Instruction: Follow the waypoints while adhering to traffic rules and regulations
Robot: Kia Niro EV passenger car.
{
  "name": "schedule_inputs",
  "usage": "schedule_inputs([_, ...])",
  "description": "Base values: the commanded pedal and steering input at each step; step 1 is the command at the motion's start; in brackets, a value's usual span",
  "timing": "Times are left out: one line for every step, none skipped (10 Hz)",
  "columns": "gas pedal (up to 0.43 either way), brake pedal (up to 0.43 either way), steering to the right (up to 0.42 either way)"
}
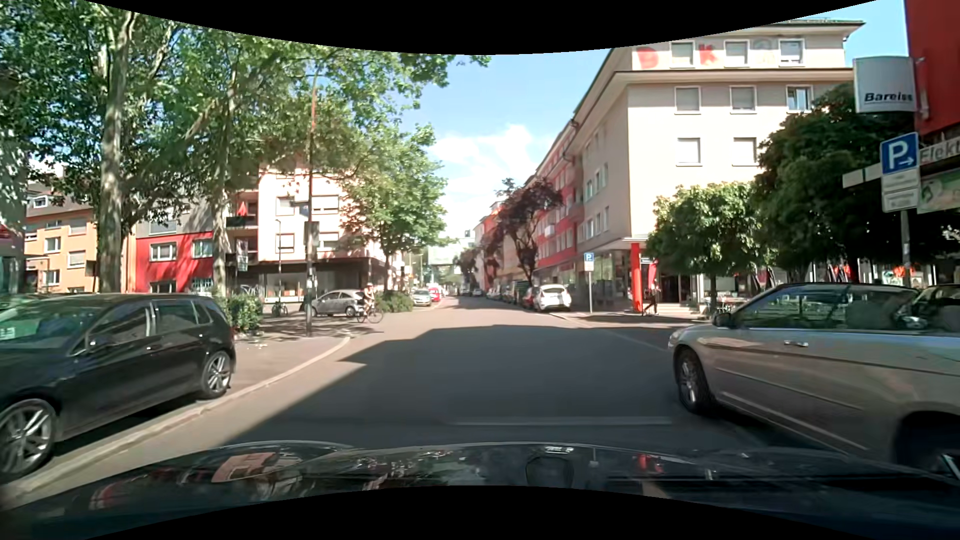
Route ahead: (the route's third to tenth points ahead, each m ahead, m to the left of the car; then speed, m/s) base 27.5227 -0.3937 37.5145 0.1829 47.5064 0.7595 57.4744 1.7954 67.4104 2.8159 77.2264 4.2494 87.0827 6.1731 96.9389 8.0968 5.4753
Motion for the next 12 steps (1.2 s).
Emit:
schedule_inputs([0.0,0.061,0.007])
schedule_inputs([0.0,0.085,0.007])
schedule_inputs([0.0,0.085,0.007])
schedule_inputs([0.0,0.085,0.007])
schedule_inputs([0.0,0.085,0.007])
schedule_inputs([0.0,0.085,0.007])
schedule_inputs([0.0,0.085,0.007])
schedule_inputs([0.0,0.03,0.007])
schedule_inputs([0.0,0.0,0.005])
schedule_inputs([0.0,0.0,0.005])
schedule_inputs([0.22,0.0,0.004])
schedule_inputs([0.228,0.0,0.004])
